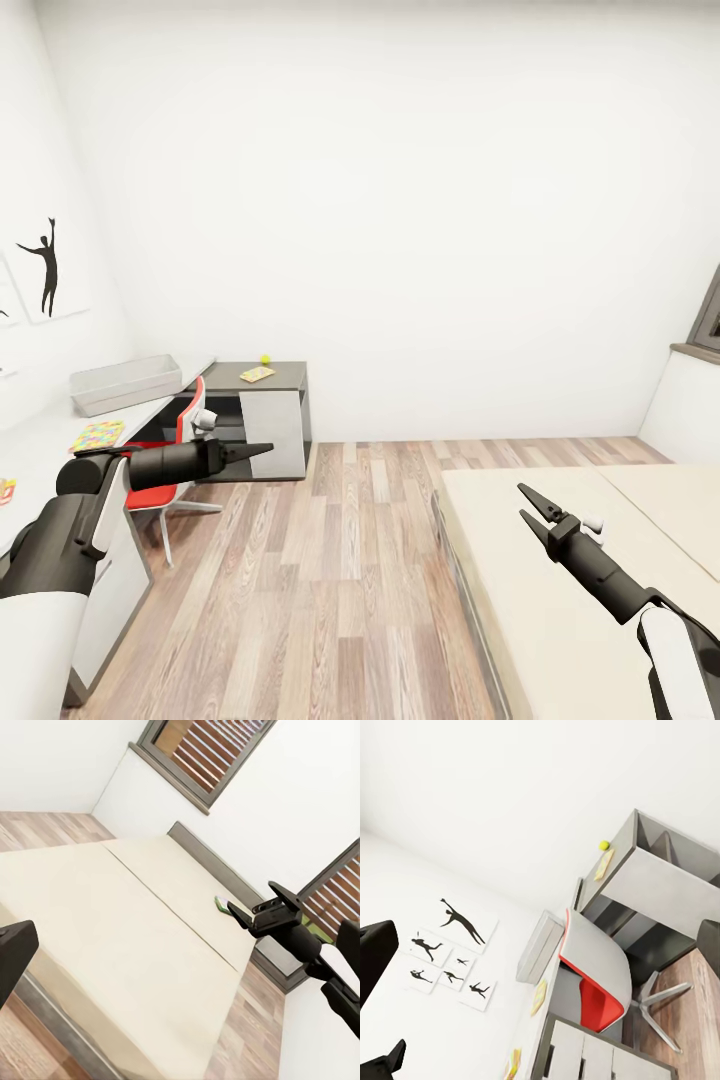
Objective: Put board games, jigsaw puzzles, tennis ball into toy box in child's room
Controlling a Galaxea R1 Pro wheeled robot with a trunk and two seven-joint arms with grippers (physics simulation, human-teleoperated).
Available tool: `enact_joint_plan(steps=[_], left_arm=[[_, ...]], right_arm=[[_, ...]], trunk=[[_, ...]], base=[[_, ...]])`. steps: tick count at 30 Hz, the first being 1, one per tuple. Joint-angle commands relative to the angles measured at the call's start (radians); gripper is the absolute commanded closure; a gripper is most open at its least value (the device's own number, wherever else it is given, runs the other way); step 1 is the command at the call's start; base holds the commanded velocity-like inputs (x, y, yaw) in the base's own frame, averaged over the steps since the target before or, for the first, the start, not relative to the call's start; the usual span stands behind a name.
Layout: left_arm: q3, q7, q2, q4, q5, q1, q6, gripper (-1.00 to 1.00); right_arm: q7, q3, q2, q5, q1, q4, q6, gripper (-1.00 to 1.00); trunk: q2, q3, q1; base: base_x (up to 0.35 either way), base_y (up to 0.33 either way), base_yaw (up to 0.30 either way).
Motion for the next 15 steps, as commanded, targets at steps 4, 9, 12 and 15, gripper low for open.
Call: enact_joint_plan(steps=[4,9,12,15], left_arm=[[0.000,-0.001,0.000,0.000,0.003,0.000,0.007,-1.00],[0.000,-0.001,0.000,0.000,0.003,0.000,0.007,-1.00],[0.000,-0.001,0.000,0.000,0.003,0.000,0.007,-1.00],[0.000,-0.001,0.000,0.000,0.003,0.000,0.007,-1.00]], right_arm=[[0.002,-0.002,0.000,-0.002,-0.001,0.000,0.006,-1.00],[0.002,-0.002,0.000,-0.002,-0.001,0.000,0.006,-1.00],[0.002,-0.002,0.000,-0.002,-0.001,0.000,0.006,-1.00],[0.002,-0.002,0.000,-0.002,-0.001,0.000,0.006,-1.00]], trunk=[[-0.001,0.000,0.000],[-0.001,0.000,0.000],[-0.001,0.000,0.000],[-0.001,0.000,0.000]], base=[[-0.003,0.000,0.000],[-0.001,0.000,0.000],[0.000,0.000,0.000],[0.000,0.000,0.000]])
